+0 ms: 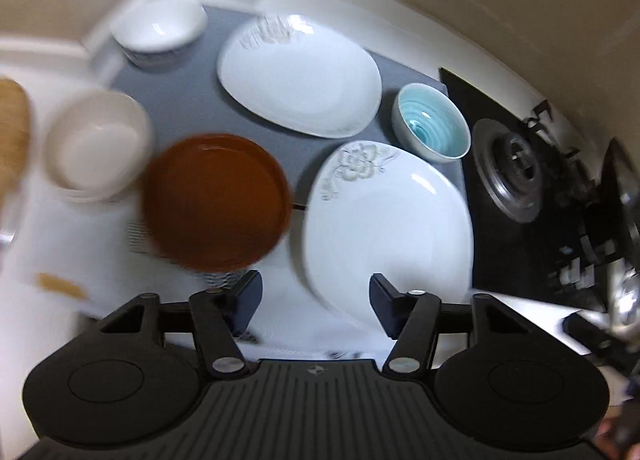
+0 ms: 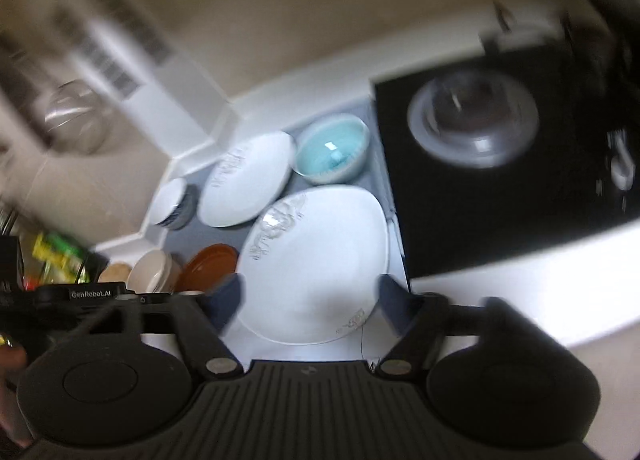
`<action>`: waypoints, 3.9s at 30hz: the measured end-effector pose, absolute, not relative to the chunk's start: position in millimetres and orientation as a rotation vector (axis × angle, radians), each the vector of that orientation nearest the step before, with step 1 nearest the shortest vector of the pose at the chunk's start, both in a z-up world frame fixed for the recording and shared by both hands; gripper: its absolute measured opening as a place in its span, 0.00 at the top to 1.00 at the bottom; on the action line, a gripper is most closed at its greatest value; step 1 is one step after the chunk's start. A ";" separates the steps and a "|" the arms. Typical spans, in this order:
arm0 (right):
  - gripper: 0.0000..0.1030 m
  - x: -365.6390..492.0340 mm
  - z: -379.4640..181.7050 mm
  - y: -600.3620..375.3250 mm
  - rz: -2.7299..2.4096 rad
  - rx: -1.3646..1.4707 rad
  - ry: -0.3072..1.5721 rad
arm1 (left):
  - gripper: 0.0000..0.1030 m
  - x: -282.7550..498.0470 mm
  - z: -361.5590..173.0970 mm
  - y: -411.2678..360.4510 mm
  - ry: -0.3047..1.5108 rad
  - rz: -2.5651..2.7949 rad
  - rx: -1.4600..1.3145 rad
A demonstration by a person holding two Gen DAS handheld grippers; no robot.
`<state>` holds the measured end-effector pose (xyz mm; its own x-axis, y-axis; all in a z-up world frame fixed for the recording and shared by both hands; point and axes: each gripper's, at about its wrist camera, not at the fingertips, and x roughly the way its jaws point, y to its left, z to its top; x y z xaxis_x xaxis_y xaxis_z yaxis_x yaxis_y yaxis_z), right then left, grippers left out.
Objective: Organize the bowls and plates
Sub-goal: 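Move both grippers down to the rim of the flower-print white plate, then close both grippers on the rim of the flower-print white plate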
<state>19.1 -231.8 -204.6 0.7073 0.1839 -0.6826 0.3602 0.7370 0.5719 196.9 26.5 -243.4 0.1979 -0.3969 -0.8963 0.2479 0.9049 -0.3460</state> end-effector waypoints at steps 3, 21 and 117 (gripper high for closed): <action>0.44 31.3 -209.5 -243.4 -0.112 0.838 0.773 | 0.56 235.1 -269.8 29.6 1.417 -0.513 -0.311; 0.22 67.5 -263.5 -279.8 -0.212 1.077 0.819 | 0.71 318.9 -337.9 -46.8 1.524 -0.652 -0.115; 0.90 84.7 -332.2 -261.9 -0.169 0.894 0.970 | 0.78 282.0 -350.5 -49.9 1.420 -0.750 0.111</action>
<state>84.7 -261.9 -332.2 0.5827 0.2501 -0.7733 0.4966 0.6436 0.5824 282.0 -49.9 -350.5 -0.0336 -0.4028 -0.9147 0.5288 0.7694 -0.3583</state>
